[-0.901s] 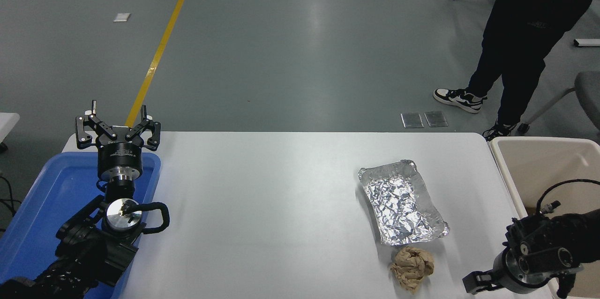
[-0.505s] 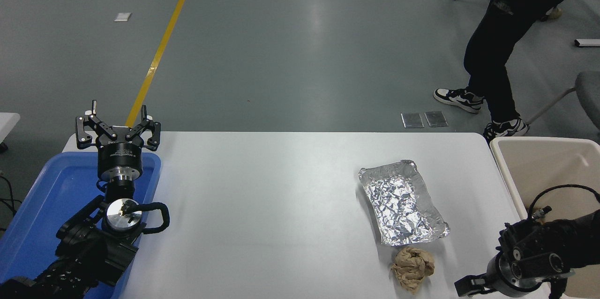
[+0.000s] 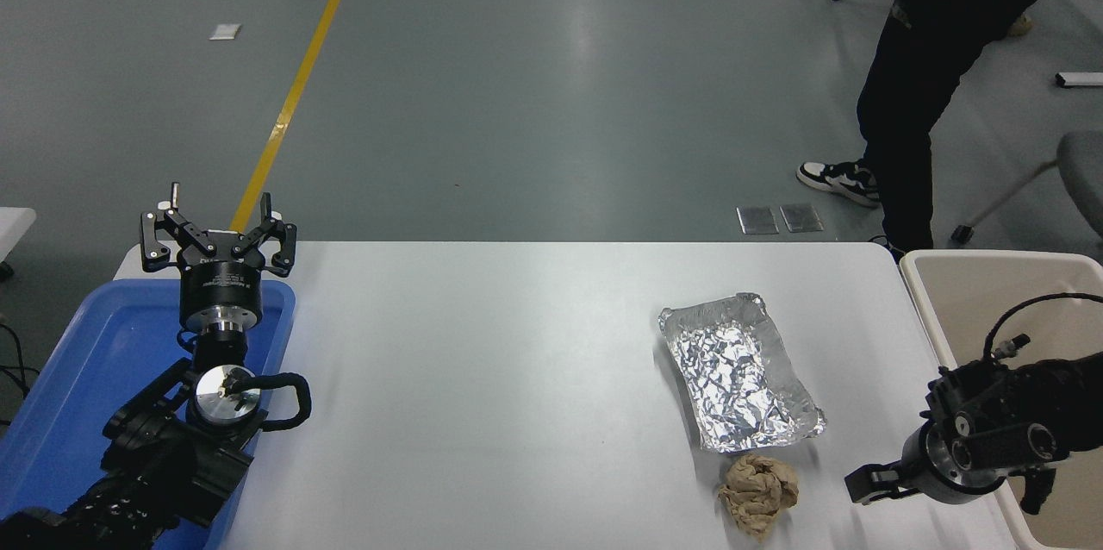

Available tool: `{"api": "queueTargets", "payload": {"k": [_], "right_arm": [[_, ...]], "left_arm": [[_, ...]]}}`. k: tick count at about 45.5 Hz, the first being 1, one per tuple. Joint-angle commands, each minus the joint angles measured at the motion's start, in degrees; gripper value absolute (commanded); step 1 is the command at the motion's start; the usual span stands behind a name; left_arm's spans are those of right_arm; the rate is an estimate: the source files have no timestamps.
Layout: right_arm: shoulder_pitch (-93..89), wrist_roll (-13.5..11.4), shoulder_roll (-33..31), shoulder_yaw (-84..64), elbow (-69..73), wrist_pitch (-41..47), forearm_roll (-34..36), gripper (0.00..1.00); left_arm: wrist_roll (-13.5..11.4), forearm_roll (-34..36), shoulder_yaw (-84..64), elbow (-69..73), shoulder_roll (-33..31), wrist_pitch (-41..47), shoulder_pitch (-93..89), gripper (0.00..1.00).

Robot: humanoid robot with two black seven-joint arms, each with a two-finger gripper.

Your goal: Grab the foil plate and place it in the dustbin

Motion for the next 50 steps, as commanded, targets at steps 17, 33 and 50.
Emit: {"api": "queueTargets", "payload": {"k": [17, 33, 50], "right_arm": [[47.39, 0.17, -4.92, -8.37, 17.97, 15.37, 9.36, 1.0], [58.39, 0.17, -0.88, -3.53, 17.62, 25.92, 15.88, 1.0], [42.59, 0.0, 5.8, -0.45, 4.45, 17.77, 15.79, 1.0]], "left_arm": [[-0.01, -0.01, 0.02, 0.09, 0.18, 0.09, 0.0, 0.99], [-0.01, -0.01, 0.02, 0.01, 0.18, 0.0, 0.0, 0.99], [0.08, -0.01, 0.1, 0.01, 0.18, 0.0, 0.0, 0.99]]}}
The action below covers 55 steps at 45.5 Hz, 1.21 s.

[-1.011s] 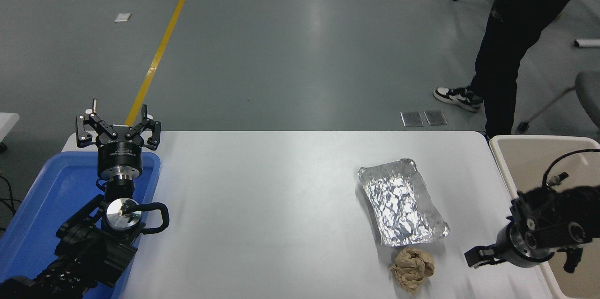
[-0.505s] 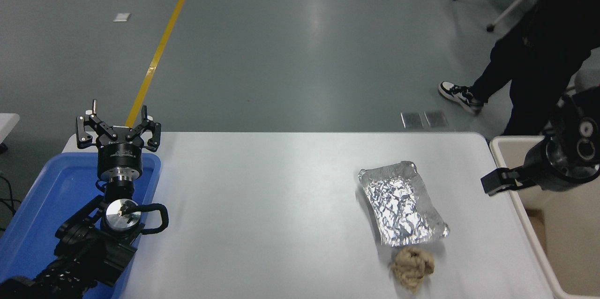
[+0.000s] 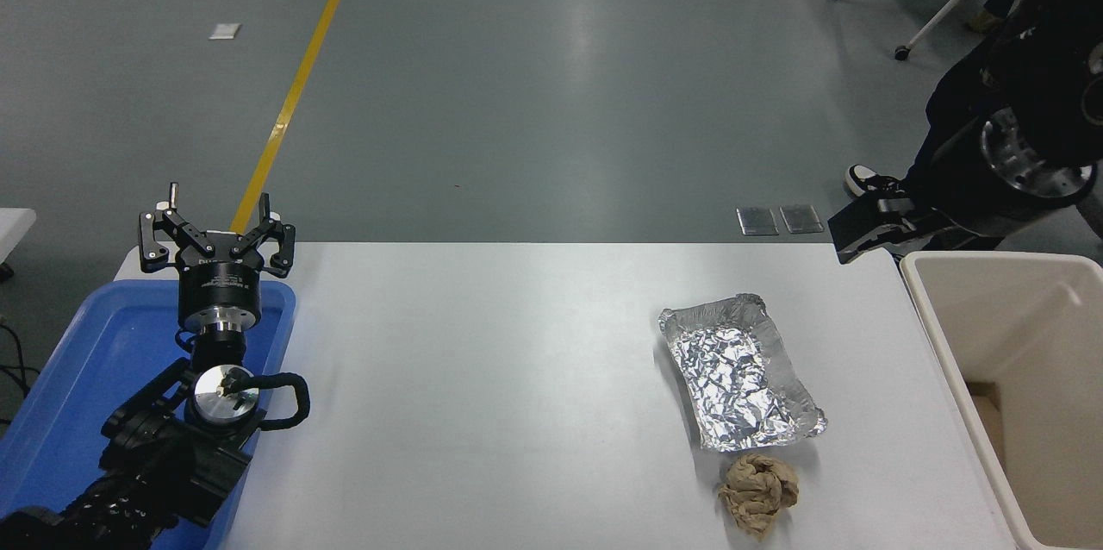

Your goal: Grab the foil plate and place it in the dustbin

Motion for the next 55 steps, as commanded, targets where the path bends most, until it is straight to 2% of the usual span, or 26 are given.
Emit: {"api": "queueTargets", "payload": {"k": [1, 8, 12, 26, 35, 55], "right_arm": [[-10.95, -0.13, 4.89, 2.34, -10.39, -6.64, 0.47, 1.0], [-22.99, -0.39, 9.81, 2.17, -16.28, -17.81, -0.32, 1.0], [-28.7, -0.39, 12.01, 2.26, -19.27, -21.15, -0.58, 1.0], [-45.23, -0.39, 14.82, 6.91, -29.03, -25.64, -2.87, 1.0], [-56.83, -0.39, 16.85, 8.32, -37.99, -30.47, -6.91, 1.0], [-66.94, -0.31, 17.81, 11.93, -42.12, -32.41, -7.18, 0.97]], "left_arm": [[0.08, 0.0, 0.01, 0.0, 0.01, -0.04, 0.0, 0.99], [0.08, 0.0, 0.01, 0.0, -0.08, -0.04, 0.0, 0.99], [0.08, 0.0, 0.01, 0.0, -0.08, -0.04, 0.0, 0.99], [0.08, 0.0, 0.01, 0.0, -0.08, -0.04, 0.0, 0.99], [0.08, 0.09, 0.01, 0.0, -0.08, -0.04, -0.09, 0.99], [0.08, 0.09, 0.01, 0.0, -0.08, -0.04, -0.09, 0.99]]}}
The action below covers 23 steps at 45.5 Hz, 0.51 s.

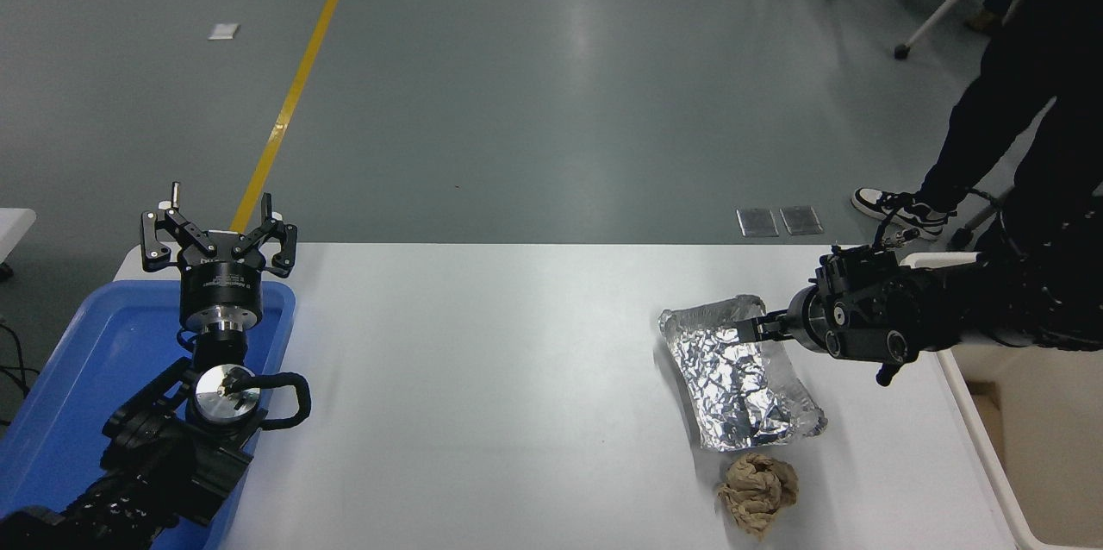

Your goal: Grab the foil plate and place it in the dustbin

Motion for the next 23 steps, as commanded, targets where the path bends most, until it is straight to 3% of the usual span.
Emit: {"api": "queueTargets", "payload": {"k": [1, 8, 12, 16, 17, 18, 23], "right_arm": [[-7.8, 0.09, 0.81, 1.83, -4.56, -1.52, -0.71, 0.96], [-8.87, 0.09, 1.17, 1.83, -5.18, -3.02, -0.62, 0.7], [-8.78, 0.0, 1.17, 1.83, -5.26, -3.1, -0.71, 0.3], [-8.51, -0.09, 1.17, 1.91, -5.26, -3.19, -0.53, 0.19], [-8.43, -0.09, 1.17, 1.91, -5.26, -3.19, -0.45, 0.13], [-8.25, -0.09, 1.17, 1.91, -5.18, -3.19, -0.44, 0.0], [-7.64, -0.09, 0.99, 2.0, -5.0, -3.19, -0.27, 0.0]], "left_arm": [[0.0, 0.04, 0.0, 0.0, 0.0, 0.01, -0.01, 0.99], [0.0, 0.04, 0.0, 0.0, 0.0, 0.01, -0.01, 0.99], [0.0, 0.04, 0.0, 0.0, 0.0, 0.01, -0.01, 0.99], [0.0, 0.04, 0.0, 0.0, 0.0, 0.01, -0.01, 0.99], [0.0, 0.04, 0.0, 0.0, 0.0, 0.01, -0.01, 0.99], [0.0, 0.04, 0.0, 0.0, 0.0, 0.01, -0.01, 0.99], [0.0, -0.05, 0.0, 0.0, 0.0, 0.01, -0.01, 0.99]]}}
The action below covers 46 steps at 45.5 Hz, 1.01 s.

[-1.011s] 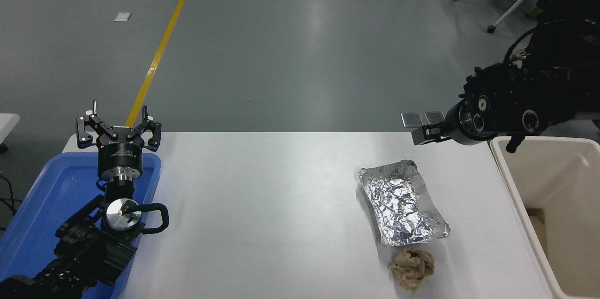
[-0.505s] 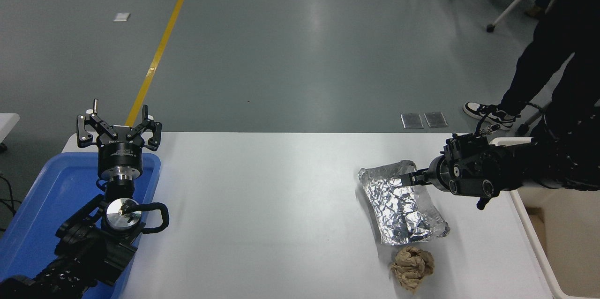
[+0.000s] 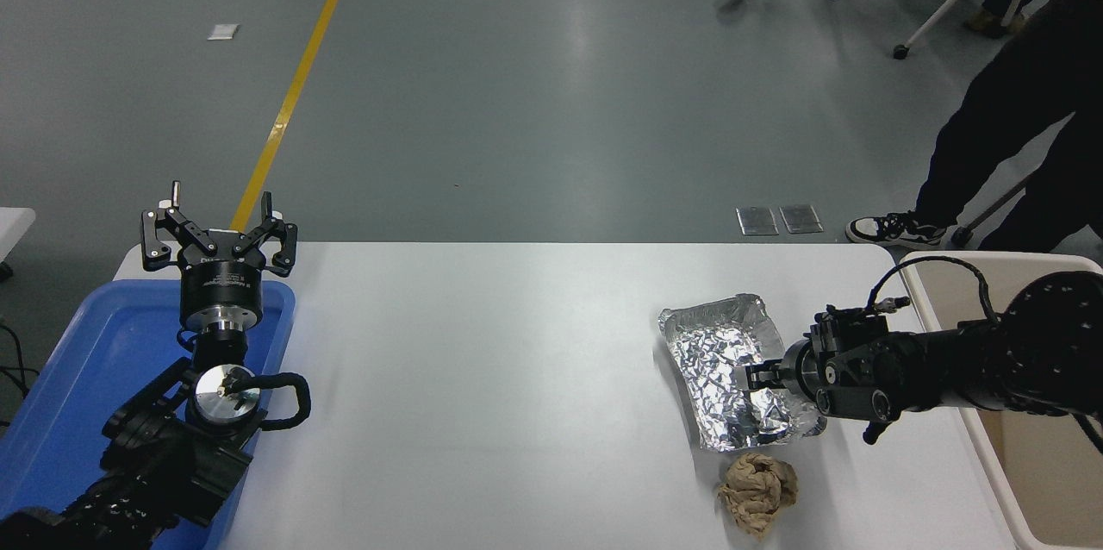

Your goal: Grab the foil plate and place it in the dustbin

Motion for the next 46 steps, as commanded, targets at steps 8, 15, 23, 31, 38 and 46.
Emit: {"api": "queueTargets", "payload": {"k": [8, 15, 23, 31, 38, 46], "right_arm": [[1.54, -0.16, -0.47, 0.19, 0.67, -0.44, 0.38, 0.0], [5.31, -0.33, -1.79, -0.77, 4.36, -0.35, 0.9, 0.0], [13.92, -0.69, -5.83, -3.49, 13.58, -0.35, 1.6, 0.0], [27.1, -0.77, -11.1, -8.86, 25.88, 0.0, 2.66, 0.0], [44.14, -0.6, -16.73, -14.91, 39.07, 1.14, 2.66, 0.0], [67.0, 0.89, -18.84, -20.29, 46.55, 12.46, 3.28, 0.0]], "left_arm": [[0.0, 0.03, 0.0, 0.0, 0.0, 0.0, 0.0, 0.99], [0.0, 0.03, 0.0, 0.0, 0.0, 0.0, 0.0, 0.99], [0.0, 0.03, 0.0, 0.0, 0.0, 0.0, 0.0, 0.99], [0.0, 0.03, 0.0, 0.0, 0.09, 0.0, 0.09, 0.99], [0.0, 0.03, 0.0, 0.0, 0.09, 0.0, 0.09, 0.99], [0.0, -0.05, 0.0, 0.0, 0.26, 0.0, 0.09, 0.99]]}}
